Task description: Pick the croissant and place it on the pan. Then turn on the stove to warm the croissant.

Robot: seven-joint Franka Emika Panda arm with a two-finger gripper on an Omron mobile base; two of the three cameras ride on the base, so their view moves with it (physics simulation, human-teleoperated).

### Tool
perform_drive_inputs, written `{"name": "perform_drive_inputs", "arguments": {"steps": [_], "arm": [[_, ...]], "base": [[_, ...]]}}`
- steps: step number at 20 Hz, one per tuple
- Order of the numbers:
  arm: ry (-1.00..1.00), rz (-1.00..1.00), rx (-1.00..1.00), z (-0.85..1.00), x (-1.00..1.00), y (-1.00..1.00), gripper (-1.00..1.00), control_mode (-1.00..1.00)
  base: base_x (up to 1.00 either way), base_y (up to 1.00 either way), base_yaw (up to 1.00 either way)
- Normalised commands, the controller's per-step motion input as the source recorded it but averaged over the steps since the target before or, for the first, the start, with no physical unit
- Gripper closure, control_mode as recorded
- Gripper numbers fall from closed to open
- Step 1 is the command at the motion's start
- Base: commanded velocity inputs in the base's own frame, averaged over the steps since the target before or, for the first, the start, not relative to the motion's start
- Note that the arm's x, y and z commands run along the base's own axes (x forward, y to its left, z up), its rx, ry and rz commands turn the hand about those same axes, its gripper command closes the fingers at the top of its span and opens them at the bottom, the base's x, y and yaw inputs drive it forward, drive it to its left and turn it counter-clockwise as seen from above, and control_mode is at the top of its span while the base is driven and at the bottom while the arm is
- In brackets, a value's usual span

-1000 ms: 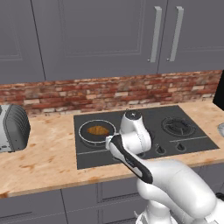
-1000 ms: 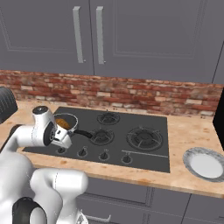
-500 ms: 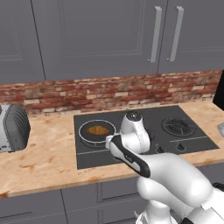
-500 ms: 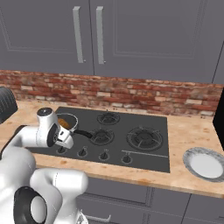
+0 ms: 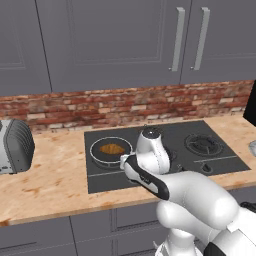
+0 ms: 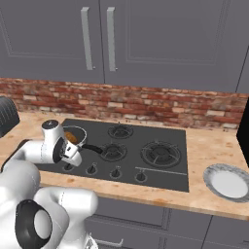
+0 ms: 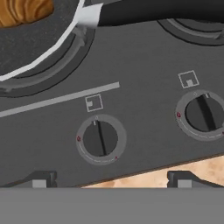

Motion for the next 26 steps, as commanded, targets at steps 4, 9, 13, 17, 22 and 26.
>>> {"name": "perform_drive_inputs", "arguments": {"steps": [4,9,13,17,22,26], "arm": [[0.00,-0.05,0.00,-0.08,0.00,0.00,-1.00,-1.00],[0.00,-0.04,0.00,-0.09,0.00,0.00,-1.00,-1.00],[0.00,-0.02,0.00,-0.11,0.00,0.00,-1.00,-1.00],[0.00,0.00,0.00,-0.16,0.04,0.00,-1.00,-1.00],[0.00,0.00,0.00,-0.21,0.07,0.00,-1.00,-1.00],[0.00,0.00,0.00,-0.23,0.09,0.00,-1.00,-1.00]], "base": [[0.00,0.00,0.00],[0.00,0.00,0.00],[0.00,0.00,0.00],[0.00,0.00,0.00],[0.00,0.00,0.00],[0.00,0.00,0.00]]}}
